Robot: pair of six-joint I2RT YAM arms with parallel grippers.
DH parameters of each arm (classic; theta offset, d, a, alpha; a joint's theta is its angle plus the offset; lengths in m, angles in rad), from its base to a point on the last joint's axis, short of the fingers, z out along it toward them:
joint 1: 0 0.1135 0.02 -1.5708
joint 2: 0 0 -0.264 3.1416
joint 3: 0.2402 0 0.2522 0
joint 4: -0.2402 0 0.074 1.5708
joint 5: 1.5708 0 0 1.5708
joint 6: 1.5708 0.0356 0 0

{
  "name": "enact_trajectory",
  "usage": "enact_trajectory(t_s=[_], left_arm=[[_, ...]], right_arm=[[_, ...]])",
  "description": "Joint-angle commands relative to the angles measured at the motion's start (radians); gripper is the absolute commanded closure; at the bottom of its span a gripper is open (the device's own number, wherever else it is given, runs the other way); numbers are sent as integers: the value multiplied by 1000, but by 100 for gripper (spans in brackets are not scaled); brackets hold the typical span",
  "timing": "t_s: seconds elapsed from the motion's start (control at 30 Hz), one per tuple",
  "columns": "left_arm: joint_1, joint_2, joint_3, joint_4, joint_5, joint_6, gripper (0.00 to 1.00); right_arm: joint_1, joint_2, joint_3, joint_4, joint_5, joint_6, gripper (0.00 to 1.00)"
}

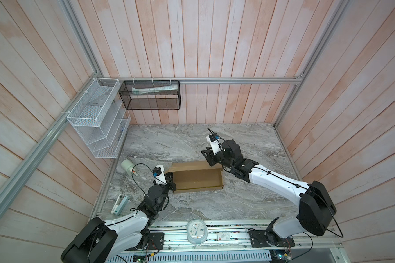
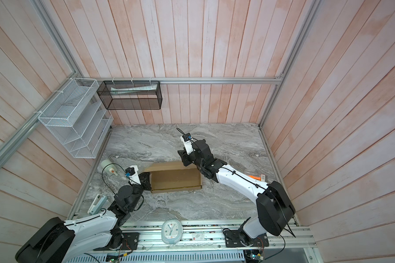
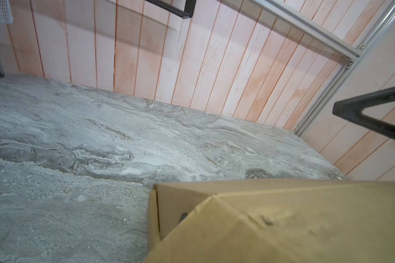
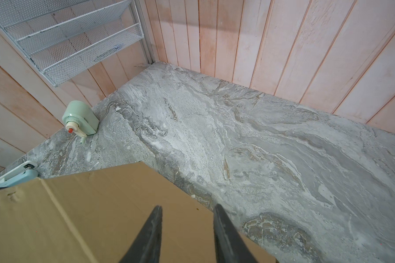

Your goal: Fold the paper box

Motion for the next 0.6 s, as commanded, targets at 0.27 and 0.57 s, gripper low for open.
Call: enact_trajectory(t_s=[0.27,0.57], left_arm=[[-6,-76,-24,-109,24,-73,74],[-9,-220,-16,-330,-7,-181,67]], right_arm=[[-4,21,0,25,-25,32,63],[-3,34,-60,60,-69,86,64]])
